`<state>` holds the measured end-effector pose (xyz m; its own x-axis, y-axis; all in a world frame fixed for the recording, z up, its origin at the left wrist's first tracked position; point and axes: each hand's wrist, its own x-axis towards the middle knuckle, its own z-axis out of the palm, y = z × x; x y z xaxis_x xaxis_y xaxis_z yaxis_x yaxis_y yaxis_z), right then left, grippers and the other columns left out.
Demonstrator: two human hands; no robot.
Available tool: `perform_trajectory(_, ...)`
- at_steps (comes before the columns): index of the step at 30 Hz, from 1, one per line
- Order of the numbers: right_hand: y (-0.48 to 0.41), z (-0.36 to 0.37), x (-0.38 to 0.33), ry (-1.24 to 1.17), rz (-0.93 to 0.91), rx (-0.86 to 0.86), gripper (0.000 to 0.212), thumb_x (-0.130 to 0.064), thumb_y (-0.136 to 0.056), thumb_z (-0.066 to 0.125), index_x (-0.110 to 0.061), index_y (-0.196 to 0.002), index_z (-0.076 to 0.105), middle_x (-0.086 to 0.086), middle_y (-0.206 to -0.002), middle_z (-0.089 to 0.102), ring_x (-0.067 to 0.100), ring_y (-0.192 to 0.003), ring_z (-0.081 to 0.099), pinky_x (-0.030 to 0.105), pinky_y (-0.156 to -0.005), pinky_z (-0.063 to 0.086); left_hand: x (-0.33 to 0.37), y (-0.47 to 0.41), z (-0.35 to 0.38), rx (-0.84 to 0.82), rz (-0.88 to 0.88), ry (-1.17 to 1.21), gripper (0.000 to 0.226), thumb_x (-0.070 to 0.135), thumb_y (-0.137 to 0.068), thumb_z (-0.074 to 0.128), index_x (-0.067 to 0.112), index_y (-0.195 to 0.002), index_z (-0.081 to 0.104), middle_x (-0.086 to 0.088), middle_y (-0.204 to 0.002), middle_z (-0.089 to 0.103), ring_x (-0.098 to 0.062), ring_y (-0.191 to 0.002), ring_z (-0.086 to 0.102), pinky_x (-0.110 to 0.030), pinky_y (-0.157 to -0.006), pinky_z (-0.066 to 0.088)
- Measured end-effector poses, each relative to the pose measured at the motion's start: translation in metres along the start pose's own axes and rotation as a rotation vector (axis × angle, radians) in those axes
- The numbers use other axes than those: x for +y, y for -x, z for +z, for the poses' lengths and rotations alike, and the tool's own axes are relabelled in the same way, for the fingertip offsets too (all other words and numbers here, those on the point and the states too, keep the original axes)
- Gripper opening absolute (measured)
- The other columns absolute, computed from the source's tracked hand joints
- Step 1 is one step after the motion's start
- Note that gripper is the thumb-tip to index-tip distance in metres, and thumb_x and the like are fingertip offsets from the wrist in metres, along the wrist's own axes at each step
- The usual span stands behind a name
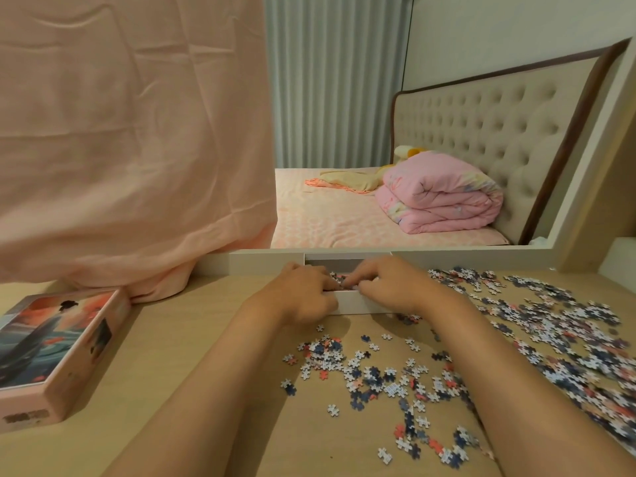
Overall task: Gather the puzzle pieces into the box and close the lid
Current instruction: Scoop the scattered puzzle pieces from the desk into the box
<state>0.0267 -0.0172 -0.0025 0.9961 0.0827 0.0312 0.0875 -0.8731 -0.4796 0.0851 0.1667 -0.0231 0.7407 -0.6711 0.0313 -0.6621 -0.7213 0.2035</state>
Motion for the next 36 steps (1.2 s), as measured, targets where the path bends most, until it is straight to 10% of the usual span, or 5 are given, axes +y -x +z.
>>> perform_trajectory(18, 0.002, 0.007, 0.002, 0.243, 0.019, -0.027, 0.054, -0.057, -0.095, 0.049, -0.032, -0.143, 0.052, -0.009, -0.154, 0.043, 0.018, -0.138, 0.044, 0.036, -0.111, 0.038, -0.005, -0.002, 0.005, 0.128, 0.025, 0.065, 0.054, 0.039, -0.088, 0.053, 0.029, -0.141, 0.052, 0.007, -0.150, 0.044, -0.015, -0.137, 0.039, -0.037, -0.115, 0.027)
perform_trajectory(24, 0.012, -0.002, -0.024, 0.052, -0.158, 0.119, 0.021, -0.027, -0.093, 0.058, -0.030, -0.103, 0.076, -0.017, -0.095, 0.067, -0.003, -0.076, 0.060, 0.027, -0.075, 0.052, -0.007, 0.017, -0.016, 0.432, 0.014, 0.114, 0.019, 0.022, -0.086, 0.056, 0.030, -0.100, 0.065, 0.009, -0.105, 0.058, -0.012, -0.098, 0.052, -0.032, -0.082, 0.046)
perform_trajectory(27, 0.017, 0.002, -0.036, 0.054, -0.161, -0.094, 0.023, -0.019, -0.094, 0.060, -0.026, -0.111, 0.075, -0.019, -0.086, 0.066, -0.014, -0.057, 0.058, 0.012, -0.062, 0.044, -0.003, 0.036, -0.029, 0.133, -0.065, 0.106, 0.010, 0.026, -0.084, 0.060, 0.035, -0.086, 0.058, 0.012, -0.095, 0.061, -0.014, -0.091, 0.060, -0.032, -0.079, 0.050)
perform_trajectory(30, 0.015, 0.021, -0.042, 0.205, -0.172, -0.223, 0.033, -0.013, -0.092, 0.061, -0.024, -0.121, 0.071, -0.008, -0.107, 0.073, 0.004, -0.089, 0.067, 0.023, -0.083, 0.053, 0.000, 0.057, -0.038, -0.217, -0.202, 0.043, 0.023, 0.043, -0.077, 0.075, 0.032, -0.095, 0.065, 0.012, -0.096, 0.064, -0.010, -0.085, 0.060, -0.026, -0.075, 0.047)
perform_trajectory(36, 0.013, 0.032, -0.046, 0.221, -0.160, -0.289, 0.031, -0.006, -0.090, 0.064, -0.022, -0.115, 0.074, -0.007, -0.110, 0.073, 0.000, -0.081, 0.065, 0.017, -0.077, 0.050, -0.005, 0.080, -0.022, -0.353, -0.243, 0.071, 0.042, 0.049, -0.059, 0.089, 0.030, -0.090, 0.068, 0.017, -0.082, 0.065, -0.008, -0.077, 0.061, -0.024, -0.063, 0.043)
